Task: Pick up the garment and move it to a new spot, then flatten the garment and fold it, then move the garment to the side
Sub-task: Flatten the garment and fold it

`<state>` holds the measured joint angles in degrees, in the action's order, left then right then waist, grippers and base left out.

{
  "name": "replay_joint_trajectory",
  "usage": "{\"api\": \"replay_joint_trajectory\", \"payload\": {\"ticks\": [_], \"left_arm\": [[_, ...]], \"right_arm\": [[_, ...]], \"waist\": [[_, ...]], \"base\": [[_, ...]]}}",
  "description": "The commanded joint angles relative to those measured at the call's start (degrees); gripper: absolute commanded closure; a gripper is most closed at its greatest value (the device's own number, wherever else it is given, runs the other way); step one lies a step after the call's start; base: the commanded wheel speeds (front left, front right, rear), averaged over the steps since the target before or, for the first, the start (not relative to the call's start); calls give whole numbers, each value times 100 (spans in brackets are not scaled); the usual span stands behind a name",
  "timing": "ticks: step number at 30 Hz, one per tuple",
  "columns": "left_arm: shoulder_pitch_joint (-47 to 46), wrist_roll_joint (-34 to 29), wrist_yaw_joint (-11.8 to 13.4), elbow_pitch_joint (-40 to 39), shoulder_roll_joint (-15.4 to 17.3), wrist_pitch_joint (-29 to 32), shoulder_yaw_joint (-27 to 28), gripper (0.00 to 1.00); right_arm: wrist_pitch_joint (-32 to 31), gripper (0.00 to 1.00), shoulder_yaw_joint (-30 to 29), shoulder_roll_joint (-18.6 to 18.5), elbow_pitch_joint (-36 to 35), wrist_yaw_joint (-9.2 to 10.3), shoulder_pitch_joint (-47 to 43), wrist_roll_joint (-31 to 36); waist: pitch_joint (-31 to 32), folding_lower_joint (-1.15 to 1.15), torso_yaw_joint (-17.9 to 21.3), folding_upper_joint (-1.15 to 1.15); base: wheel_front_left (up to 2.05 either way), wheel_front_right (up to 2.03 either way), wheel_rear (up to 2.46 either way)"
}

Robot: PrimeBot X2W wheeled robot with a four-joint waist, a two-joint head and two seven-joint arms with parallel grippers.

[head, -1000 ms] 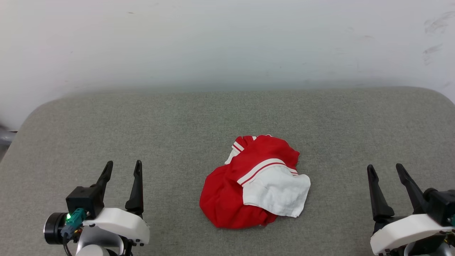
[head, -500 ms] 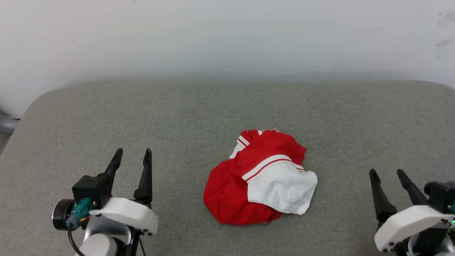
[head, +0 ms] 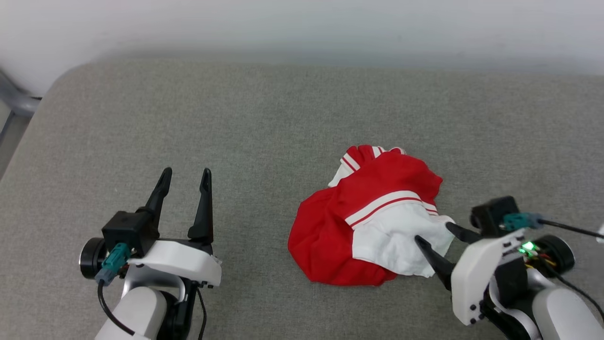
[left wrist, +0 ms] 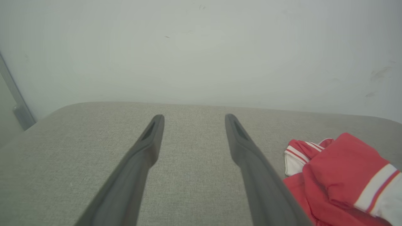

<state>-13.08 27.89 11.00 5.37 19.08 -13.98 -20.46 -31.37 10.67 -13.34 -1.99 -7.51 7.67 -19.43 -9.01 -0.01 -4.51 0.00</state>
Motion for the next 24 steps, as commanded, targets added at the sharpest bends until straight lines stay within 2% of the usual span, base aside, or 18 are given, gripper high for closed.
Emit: {"api": "replay_joint_trajectory", "payload": {"ticks": [1,9,10,11,17,24], "left_arm": [[-107,-30,-28,20,-39,-36,-9,0],[-303,-65,-124,158,-128,-89,15,0],[-315,-70,-140,181,-144,-95,12,0],[-347,-75,-159,218,-179,-100,14,0],[-312,-104,-183,298,-207,-118,78,0],[-155,-154,-175,294,-181,-127,152,0]], "right_arm": [[-37,0,181,-144,-24,4,204,-24],[-524,0,1315,-694,394,4,882,-223],[-579,56,1410,-735,454,4,934,-278],[-595,100,1497,-806,533,4,1036,-349],[-234,100,1277,-838,426,4,1246,-378],[-128,100,629,-942,45,6,1195,-169]], "waist": [[-138,1,-77,0],[-396,1,-132,0],[-403,1,-138,0],[-409,1,-149,0],[-343,1,-81,0],[-156,1,209,0]], "base": [[0,0,0],[0,0,0],[0,0,0],[0,0,0],[0,0,0],[0,0,0]]}}
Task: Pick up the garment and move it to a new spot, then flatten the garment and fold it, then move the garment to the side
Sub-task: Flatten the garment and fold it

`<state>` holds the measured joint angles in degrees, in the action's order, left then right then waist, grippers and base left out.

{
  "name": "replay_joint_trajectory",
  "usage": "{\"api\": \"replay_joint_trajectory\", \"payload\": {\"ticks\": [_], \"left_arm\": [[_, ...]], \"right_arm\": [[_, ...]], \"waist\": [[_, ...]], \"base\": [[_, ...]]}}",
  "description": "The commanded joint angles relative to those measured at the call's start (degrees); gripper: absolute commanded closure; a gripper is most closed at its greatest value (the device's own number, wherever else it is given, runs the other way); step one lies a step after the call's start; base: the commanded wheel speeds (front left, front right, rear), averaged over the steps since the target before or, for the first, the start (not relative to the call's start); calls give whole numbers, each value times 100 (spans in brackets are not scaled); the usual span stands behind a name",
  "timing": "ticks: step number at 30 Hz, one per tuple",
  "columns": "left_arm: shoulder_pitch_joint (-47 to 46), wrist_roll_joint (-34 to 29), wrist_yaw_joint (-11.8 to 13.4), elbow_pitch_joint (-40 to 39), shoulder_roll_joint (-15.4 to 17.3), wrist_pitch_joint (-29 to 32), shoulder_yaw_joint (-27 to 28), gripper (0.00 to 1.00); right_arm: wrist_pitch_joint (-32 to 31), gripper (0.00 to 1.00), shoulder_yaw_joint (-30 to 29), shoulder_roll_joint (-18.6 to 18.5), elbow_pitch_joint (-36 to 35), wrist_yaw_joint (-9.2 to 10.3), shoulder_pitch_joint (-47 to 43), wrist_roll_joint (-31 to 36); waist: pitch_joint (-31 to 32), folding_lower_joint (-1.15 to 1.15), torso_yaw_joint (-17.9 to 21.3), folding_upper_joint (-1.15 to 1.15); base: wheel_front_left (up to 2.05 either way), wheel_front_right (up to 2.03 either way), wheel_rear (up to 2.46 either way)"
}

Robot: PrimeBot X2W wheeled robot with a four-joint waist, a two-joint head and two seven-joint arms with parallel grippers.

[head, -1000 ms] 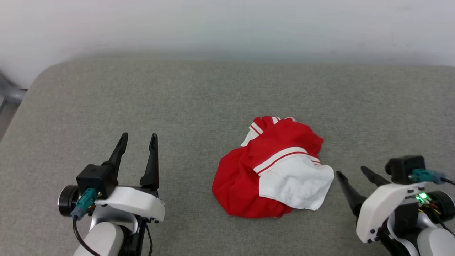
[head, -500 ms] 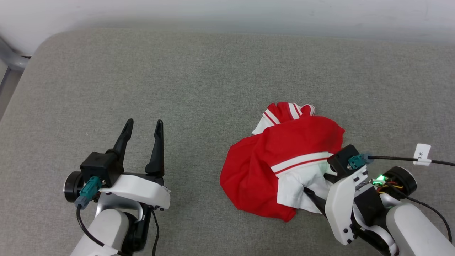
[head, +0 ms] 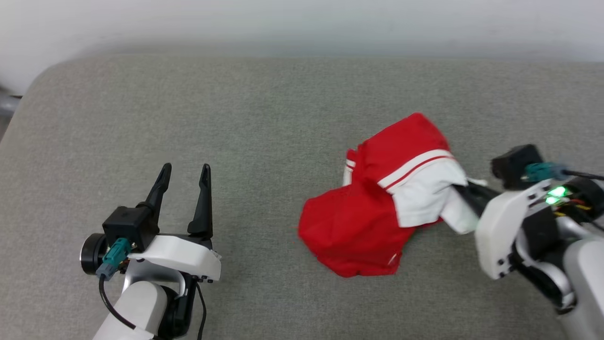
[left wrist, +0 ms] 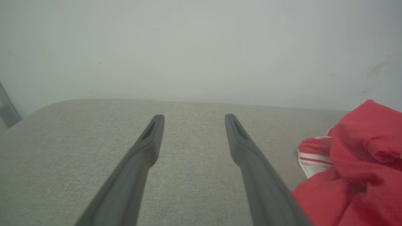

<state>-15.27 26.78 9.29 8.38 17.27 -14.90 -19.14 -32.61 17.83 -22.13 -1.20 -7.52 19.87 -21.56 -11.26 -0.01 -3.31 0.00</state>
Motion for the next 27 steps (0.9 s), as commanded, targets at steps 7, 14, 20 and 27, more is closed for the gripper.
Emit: {"api": "replay_joint_trajectory", "payload": {"ticks": [7,14,20,27], "left_arm": [[113,-46,-1,-35,47,-34,26,0],[129,0,-5,-22,49,14,-21,0],[217,61,2,54,44,52,-67,0],[376,116,23,138,63,81,-100,0]], "right_arm": [[-320,100,-1238,-160,-231,6,-867,385],[-590,100,-2111,115,262,6,-2010,480],[-405,55,-2476,672,795,5,-2504,404],[1081,0,-3053,1316,443,5,-2375,621]], "waist": [[141,1,352,0],[146,1,435,0],[222,1,414,0],[477,1,400,0]], "base": [[0,0,0],[0,0,0],[0,0,0],[0,0,0]]}}
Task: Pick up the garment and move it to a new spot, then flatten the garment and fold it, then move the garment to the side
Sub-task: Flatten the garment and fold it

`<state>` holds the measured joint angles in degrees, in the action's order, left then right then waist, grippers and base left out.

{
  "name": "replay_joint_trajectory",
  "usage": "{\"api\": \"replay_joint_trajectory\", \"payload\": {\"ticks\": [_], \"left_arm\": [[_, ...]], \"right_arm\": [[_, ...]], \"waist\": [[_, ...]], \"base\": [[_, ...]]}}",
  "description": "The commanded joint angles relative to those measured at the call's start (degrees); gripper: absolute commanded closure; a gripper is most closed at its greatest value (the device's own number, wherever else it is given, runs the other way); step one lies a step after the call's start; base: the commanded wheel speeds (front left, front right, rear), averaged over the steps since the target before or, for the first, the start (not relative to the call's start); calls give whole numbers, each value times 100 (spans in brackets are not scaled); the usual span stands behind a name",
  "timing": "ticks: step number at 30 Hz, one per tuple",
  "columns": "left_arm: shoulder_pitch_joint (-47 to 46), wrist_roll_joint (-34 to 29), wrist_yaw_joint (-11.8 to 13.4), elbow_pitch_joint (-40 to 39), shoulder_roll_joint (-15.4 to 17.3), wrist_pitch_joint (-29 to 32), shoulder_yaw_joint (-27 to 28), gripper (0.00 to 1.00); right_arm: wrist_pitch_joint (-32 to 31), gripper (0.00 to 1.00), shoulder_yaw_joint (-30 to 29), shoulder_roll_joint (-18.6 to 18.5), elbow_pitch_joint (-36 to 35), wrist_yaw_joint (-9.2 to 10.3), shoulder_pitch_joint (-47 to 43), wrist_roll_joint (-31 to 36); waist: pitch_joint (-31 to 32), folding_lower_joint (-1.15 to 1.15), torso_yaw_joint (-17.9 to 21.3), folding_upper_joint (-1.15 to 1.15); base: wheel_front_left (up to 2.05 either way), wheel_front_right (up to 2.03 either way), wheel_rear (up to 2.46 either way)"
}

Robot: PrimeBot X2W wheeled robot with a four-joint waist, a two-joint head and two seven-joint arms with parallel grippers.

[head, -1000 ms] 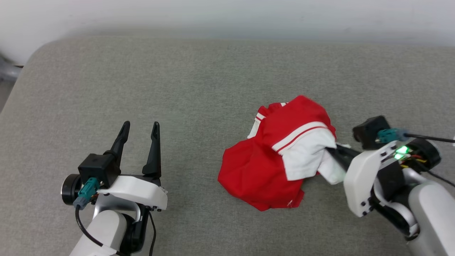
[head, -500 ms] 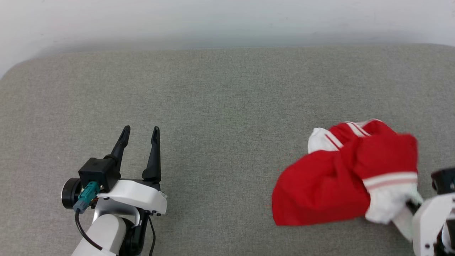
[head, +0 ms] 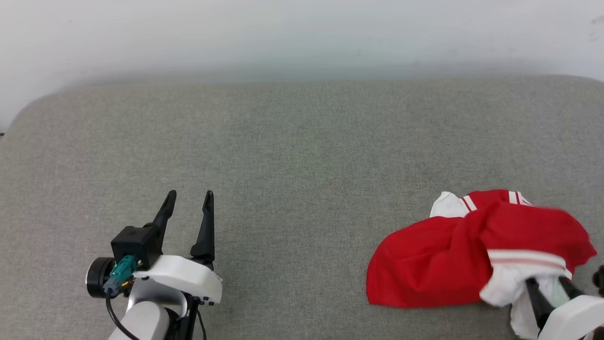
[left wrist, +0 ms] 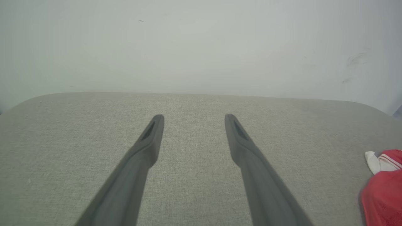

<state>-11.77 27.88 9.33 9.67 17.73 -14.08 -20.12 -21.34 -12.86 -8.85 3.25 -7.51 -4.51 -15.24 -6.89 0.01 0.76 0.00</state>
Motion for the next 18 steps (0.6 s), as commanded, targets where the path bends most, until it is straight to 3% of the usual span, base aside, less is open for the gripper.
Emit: {"api": "replay_joint_trajectory", "payload": {"ticks": [1,5,10,18], "left_arm": [[61,15,20,18,18,-4,-2,0],[188,65,57,-1,26,20,3,0],[288,105,85,-47,54,58,2,0],[206,104,135,-174,84,99,-6,0]], "right_arm": [[201,0,-61,101,-99,4,62,49],[977,0,-127,374,-470,4,-33,268],[1499,0,3,545,-797,4,-110,413],[965,0,153,589,-704,4,256,295]], "waist": [[96,-1,-5,0],[238,-1,18,0],[310,-1,50,0],[173,-1,45,0]], "base": [[0,0,0],[0,0,0],[0,0,0],[0,0,0]]}}
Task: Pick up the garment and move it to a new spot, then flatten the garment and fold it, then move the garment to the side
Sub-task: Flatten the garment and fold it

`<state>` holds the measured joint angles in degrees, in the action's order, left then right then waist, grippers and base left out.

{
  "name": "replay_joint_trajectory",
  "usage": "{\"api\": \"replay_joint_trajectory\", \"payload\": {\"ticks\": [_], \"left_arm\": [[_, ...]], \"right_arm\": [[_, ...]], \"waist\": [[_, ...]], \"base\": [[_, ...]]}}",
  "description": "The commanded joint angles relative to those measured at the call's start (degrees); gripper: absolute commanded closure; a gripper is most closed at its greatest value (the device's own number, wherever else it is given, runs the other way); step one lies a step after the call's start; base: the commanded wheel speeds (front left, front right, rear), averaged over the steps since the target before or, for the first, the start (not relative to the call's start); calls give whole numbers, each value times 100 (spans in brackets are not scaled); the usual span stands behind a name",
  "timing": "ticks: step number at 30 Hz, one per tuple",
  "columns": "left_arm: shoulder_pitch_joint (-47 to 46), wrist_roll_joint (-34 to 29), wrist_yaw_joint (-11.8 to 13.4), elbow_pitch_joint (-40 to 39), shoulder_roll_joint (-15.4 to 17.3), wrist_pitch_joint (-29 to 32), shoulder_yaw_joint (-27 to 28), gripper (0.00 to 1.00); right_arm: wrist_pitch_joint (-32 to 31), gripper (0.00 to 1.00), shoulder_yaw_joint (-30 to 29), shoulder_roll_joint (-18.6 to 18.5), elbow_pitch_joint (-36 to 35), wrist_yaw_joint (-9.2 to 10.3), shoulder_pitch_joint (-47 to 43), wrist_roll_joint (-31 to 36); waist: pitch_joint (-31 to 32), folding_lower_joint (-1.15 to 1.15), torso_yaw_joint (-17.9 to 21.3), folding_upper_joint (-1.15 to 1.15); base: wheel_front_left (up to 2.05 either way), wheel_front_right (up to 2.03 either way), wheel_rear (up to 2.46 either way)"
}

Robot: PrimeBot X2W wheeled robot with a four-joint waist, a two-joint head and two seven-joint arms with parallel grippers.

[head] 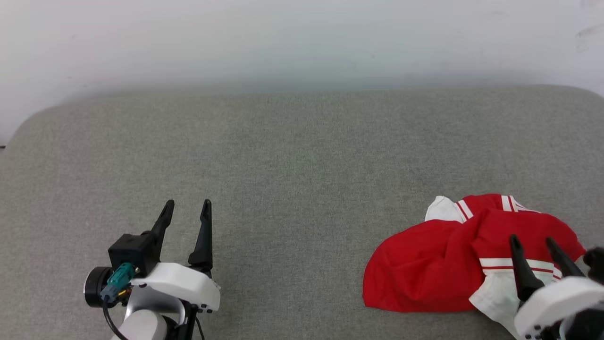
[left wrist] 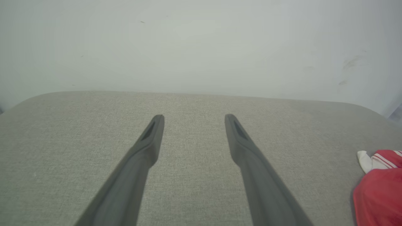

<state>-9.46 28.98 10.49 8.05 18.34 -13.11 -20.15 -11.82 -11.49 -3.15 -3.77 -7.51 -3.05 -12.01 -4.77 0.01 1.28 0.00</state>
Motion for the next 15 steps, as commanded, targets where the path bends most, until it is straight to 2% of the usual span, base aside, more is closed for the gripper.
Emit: {"api": "replay_joint_trajectory", "payload": {"ticks": [1,9,15], "left_arm": [[-67,-14,9,-30,20,3,-7,0],[-610,-103,-141,-33,-82,3,-155,0],[-960,-162,-233,55,-215,-80,-229,0]], "right_arm": [[-203,0,60,-41,70,3,222,-71],[-2261,0,405,-849,513,4,1481,-611],[-3484,0,790,-1397,930,4,2362,-874]], "waist": [[-86,-1,-19,0],[-625,-1,-380,0],[-983,-1,-661,0]], "base": [[0,0,0],[0,0,0],[0,0,0]]}}
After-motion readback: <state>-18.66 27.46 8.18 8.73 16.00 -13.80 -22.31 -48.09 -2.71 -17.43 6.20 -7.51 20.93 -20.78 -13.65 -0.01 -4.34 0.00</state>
